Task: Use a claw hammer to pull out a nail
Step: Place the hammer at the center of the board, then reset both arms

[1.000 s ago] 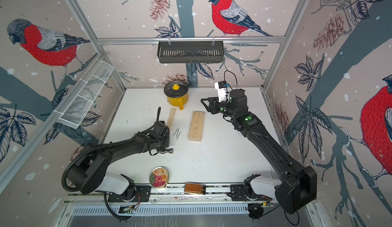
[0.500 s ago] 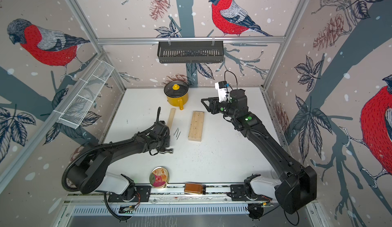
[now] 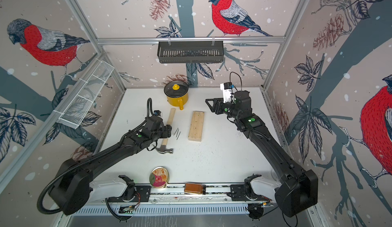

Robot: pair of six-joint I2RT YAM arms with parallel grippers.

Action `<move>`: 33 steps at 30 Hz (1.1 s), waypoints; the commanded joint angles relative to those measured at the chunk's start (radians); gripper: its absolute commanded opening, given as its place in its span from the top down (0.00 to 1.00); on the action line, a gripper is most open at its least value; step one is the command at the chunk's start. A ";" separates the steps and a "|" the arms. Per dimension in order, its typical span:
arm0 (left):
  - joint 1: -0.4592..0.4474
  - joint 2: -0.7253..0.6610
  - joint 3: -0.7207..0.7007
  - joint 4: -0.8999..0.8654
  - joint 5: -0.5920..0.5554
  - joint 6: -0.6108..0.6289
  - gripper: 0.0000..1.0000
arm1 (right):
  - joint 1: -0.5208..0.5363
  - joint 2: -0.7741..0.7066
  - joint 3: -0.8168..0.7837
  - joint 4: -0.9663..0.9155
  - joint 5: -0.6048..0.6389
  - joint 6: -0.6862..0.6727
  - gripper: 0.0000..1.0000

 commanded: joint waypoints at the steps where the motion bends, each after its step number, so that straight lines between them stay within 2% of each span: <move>1: 0.003 -0.015 0.051 0.024 -0.034 0.008 0.17 | -0.045 -0.009 -0.029 0.018 0.005 0.016 0.25; 4: 0.007 -0.013 0.089 0.043 -0.035 0.014 0.02 | -0.097 -0.014 -0.065 0.025 0.010 0.034 0.18; 11: 0.019 -0.013 0.103 0.140 -0.037 0.001 0.01 | -0.221 -0.023 -0.108 -0.022 0.087 0.061 0.01; 15: 0.019 -0.021 0.079 0.187 -0.091 0.003 0.01 | -0.274 -0.031 -0.157 -0.018 0.181 0.058 0.00; 20: 0.028 -0.021 0.017 0.239 -0.279 0.030 0.01 | -0.320 -0.020 -0.190 -0.035 0.321 0.040 0.00; 25: 0.116 -0.033 -0.110 0.363 -0.270 0.060 0.00 | -0.327 -0.041 -0.243 0.004 0.477 0.029 0.00; 26: 0.122 -0.038 -0.137 0.391 -0.298 0.070 0.00 | -0.330 -0.044 -0.255 0.015 0.495 0.027 0.00; 30: 0.135 -0.068 -0.211 0.467 -0.354 0.156 0.00 | -0.334 -0.061 -0.285 0.058 0.519 0.018 0.00; 33: 0.136 -0.096 -0.296 0.586 -0.384 0.241 0.00 | -0.327 -0.103 -0.351 0.162 0.534 0.005 0.00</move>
